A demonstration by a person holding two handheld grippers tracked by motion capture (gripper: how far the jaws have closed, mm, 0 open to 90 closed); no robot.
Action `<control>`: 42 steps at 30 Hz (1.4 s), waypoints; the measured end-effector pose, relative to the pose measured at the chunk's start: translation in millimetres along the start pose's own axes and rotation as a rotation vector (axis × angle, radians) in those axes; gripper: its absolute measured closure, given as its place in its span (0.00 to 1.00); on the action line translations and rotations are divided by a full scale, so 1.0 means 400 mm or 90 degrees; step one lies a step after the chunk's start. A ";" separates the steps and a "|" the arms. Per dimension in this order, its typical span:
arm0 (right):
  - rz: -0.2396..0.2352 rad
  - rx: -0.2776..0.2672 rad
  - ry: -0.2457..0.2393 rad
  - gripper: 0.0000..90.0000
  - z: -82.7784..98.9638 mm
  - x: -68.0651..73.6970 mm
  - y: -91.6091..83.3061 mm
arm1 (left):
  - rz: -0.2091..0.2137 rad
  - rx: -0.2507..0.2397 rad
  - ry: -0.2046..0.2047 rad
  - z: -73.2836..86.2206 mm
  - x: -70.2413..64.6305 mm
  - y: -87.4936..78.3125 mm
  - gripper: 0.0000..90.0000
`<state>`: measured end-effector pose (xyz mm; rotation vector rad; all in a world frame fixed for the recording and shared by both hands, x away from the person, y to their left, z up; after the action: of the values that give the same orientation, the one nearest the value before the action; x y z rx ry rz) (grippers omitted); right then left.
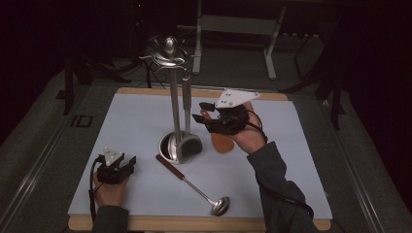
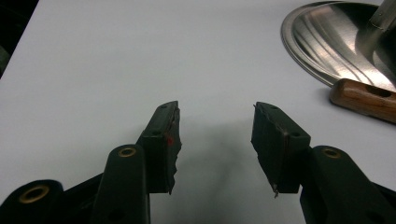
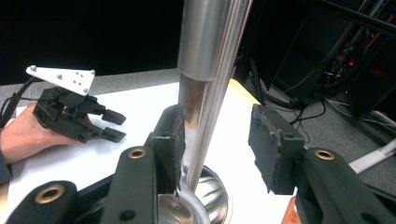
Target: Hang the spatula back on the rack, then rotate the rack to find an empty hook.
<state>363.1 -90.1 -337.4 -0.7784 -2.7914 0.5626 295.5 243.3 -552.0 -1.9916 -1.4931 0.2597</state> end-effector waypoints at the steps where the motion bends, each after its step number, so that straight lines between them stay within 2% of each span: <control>1: 0.002 -0.002 0.003 0.61 0.002 0.000 -0.004 | 0.000 0.000 0.000 0.000 0.000 0.000 0.58; 9: 0.018 -0.019 0.025 0.61 0.027 -0.003 -0.055 | 0.000 0.001 0.003 0.000 -0.001 0.000 0.58; 12: 0.037 -0.010 0.023 0.60 0.045 0.001 -0.064 | -0.001 0.003 0.004 0.000 -0.001 0.000 0.58; 14: 0.039 -0.002 0.021 0.60 0.061 0.006 -0.067 | -0.001 0.002 0.003 0.000 -0.001 0.000 0.58; 21: 0.033 0.029 0.020 0.60 0.118 0.023 -0.052 | -0.003 0.001 0.004 0.000 -0.002 0.000 0.58; 23: 0.041 0.036 0.016 0.60 0.130 0.025 -0.044 | -0.002 0.002 0.005 0.000 -0.002 0.000 0.58; 25: 0.048 0.036 0.017 0.61 0.134 0.028 -0.036 | -0.003 0.001 0.004 0.000 -0.002 0.000 0.58; 30: 0.028 0.015 0.003 0.63 0.124 0.059 -0.026 | -0.002 -0.003 0.005 0.000 -0.002 -0.001 0.59; 34: 0.002 0.014 -0.013 0.63 0.124 0.095 -0.014 | 0.002 -0.034 0.010 -0.003 -0.008 -0.013 0.71; 38: -0.013 0.028 -0.017 0.62 0.147 0.117 0.006 | 0.020 -0.117 -0.004 -0.030 -0.024 -0.052 0.82; 42: -0.016 0.050 -0.013 0.62 0.176 0.118 0.025 | 0.031 -0.195 0.020 -0.077 -0.047 -0.106 0.92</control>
<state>308.4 -78.9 -401.9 -0.7242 -2.7752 0.6742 271.1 221.6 -506.9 -2.2614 -1.5392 0.0188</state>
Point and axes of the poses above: each handheld gripper's, and its own axes: y roughly forward along the jaws, z roughly out of its underside, x roughly to its left, the point moved 2 cm from there along y, roughly forward along the jaws, and after that the axes turned 15 degrees about y, right-handed, at the moved point
